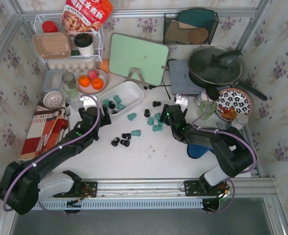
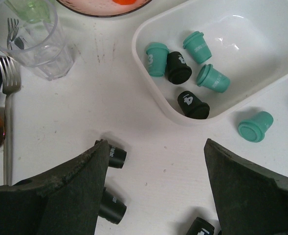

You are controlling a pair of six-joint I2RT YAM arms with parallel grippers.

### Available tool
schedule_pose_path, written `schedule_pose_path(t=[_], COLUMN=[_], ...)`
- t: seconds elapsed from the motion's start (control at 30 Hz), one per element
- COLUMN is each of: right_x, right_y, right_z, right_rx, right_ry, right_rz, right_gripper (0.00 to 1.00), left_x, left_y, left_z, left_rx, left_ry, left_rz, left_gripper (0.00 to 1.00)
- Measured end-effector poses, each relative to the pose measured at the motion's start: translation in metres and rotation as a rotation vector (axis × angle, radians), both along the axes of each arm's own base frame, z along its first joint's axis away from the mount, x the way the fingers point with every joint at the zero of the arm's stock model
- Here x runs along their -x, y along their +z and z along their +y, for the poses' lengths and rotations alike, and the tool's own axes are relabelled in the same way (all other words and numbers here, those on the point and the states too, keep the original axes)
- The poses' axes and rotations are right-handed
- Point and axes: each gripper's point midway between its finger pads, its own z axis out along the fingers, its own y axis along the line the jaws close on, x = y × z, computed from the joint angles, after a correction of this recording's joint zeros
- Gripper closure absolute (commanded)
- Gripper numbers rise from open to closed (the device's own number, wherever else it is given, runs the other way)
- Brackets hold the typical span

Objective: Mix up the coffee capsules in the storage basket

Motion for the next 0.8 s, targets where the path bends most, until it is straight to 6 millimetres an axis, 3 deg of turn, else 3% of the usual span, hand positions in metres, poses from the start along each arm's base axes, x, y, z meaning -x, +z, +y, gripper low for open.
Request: schedule_pose_path(t=[0.33,0.43,0.53,0.7,0.8], right_x=[-0.004,-0.003,-0.005,-0.017,-0.033], right_y=[-0.018,-0.019,-0.016,0.009,0.043], right_z=[0.01,0.01,0.011,0.021,0.041], right_rx=[-0.009,-0.005,-0.004,-0.021,-0.036], right_ry=[0.0,-0.005,-0.005,0.016,0.061], right_rz=[0.081,0.096,0.097,0.063,-0.013], right_gripper=[0.55,0.74,0.76,0.76,0.77], left_x=[0.004,0.004,0.006,0.007,0.007], left_y=[0.006,0.008,0.006,0.005,0.005], left_z=[0.001,0.001,0.002,0.003,0.003], left_rx=[0.031,0.039,0.039,0.044,0.047], left_ry=[0.016,0.019,0.022,0.028,0.032], left_rz=[0.0,-0.004,0.006,0.01,0.01], left_gripper=[0.2,0.2,0.2,0.2,0.2])
